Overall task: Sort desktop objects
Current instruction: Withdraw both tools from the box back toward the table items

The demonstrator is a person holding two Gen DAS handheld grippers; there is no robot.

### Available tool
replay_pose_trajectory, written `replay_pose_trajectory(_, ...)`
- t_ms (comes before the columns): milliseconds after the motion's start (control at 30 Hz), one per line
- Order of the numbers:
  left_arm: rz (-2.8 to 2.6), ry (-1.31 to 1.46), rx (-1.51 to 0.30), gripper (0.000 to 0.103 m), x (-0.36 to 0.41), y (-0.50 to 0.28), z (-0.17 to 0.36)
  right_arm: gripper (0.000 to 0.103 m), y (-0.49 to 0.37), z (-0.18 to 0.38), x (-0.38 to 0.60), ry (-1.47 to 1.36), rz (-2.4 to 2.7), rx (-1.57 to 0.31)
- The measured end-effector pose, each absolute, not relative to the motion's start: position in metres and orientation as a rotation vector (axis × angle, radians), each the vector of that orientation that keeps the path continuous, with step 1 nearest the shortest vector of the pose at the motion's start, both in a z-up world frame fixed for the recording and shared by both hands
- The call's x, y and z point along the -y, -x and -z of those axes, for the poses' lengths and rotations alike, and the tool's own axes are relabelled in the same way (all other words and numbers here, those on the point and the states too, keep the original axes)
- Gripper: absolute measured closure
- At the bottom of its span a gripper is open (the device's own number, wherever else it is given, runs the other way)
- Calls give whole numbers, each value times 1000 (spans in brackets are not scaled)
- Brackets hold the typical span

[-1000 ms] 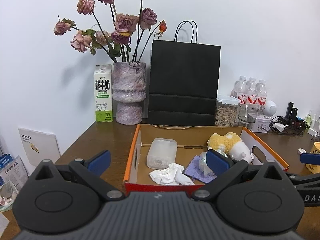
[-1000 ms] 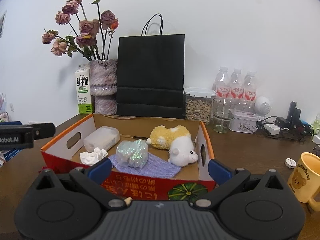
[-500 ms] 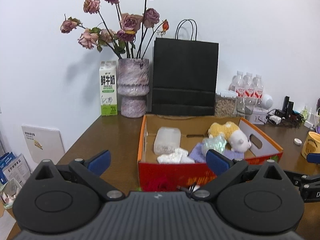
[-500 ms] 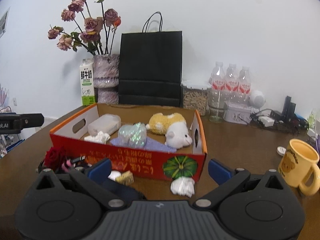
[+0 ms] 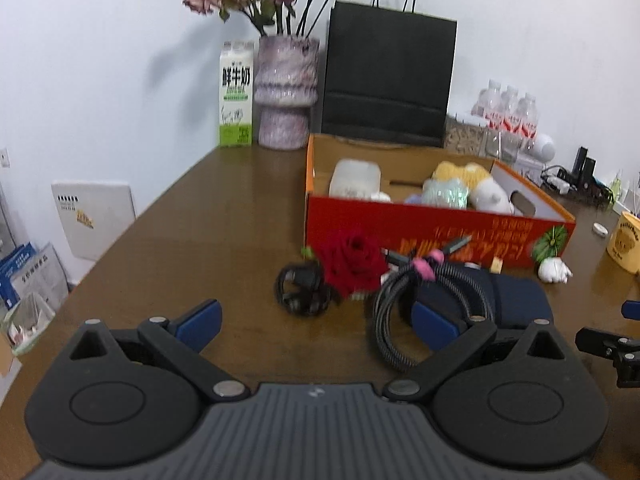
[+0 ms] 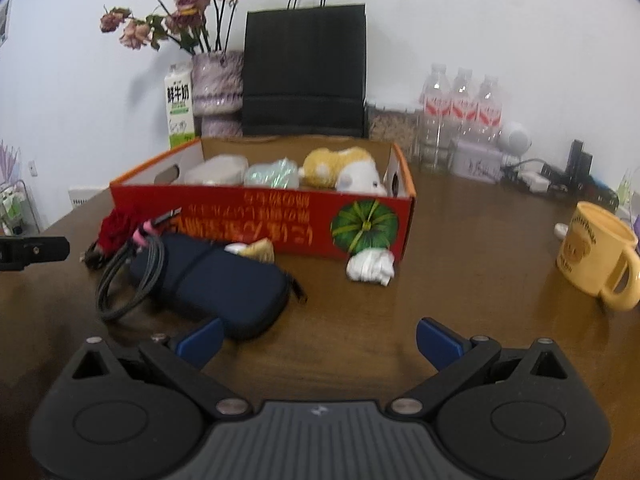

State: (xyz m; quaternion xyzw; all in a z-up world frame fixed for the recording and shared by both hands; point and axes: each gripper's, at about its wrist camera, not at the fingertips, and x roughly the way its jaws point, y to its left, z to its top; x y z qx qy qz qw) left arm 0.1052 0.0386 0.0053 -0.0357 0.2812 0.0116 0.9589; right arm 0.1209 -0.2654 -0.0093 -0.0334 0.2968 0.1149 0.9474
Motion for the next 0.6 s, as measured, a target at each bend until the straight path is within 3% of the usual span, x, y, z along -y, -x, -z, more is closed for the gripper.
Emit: replay_pose_trajectory(600,-68,32,-628,0,-45,-130,7,0,-136,19,267,79,-204,-643)
